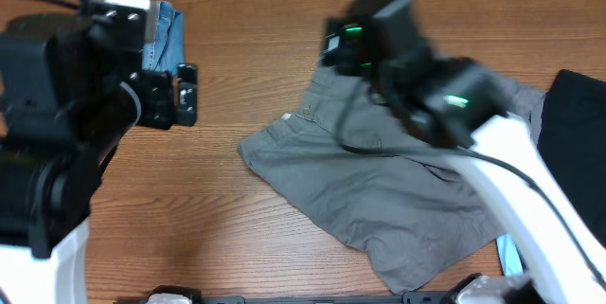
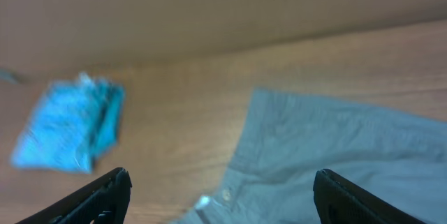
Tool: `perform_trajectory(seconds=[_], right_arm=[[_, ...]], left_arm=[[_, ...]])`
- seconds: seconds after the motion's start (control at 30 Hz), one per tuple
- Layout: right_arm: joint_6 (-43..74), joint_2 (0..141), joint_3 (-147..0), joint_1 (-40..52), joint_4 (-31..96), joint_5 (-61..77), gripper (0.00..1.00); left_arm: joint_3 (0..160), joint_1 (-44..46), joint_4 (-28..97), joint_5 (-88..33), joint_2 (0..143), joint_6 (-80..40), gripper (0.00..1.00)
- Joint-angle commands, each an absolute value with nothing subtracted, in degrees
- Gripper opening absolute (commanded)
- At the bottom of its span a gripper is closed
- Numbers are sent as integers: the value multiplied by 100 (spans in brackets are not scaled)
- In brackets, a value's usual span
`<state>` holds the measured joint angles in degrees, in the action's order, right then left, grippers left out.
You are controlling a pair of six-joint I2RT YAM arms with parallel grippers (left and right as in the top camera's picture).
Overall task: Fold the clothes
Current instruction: 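Pull the grey shorts with the right gripper toward the table center, then grasp the shorts waistband with the left gripper and drag it left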
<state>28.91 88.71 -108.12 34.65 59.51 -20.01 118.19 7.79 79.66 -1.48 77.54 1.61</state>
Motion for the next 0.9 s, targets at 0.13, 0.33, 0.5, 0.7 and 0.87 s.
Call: perform_trajectory(seconds=[0.13,0.33,0.5,0.7,0.87], right_arm=[[3050,7478,-11076,3011,6222,-1623,87],[3050,7137,-11076,2980,6536,-1643,90],[3052,7137,-11076,2980,6831,-1645,90],[3052,7085,-11076,2980,7046,-1861,92],[3052,7061,-11076,2976,7150,-1922,93]], left_arm=[[11898,792,7817,-1422,8608,113,100],[11898,888,7926,-1691,9780,130,98],[11898,1197,8119,-1697,10720,242,100],[11898,1352,8613,-1496,11522,259,100],[11898,1352,8761,-1092,11657,180,100]])
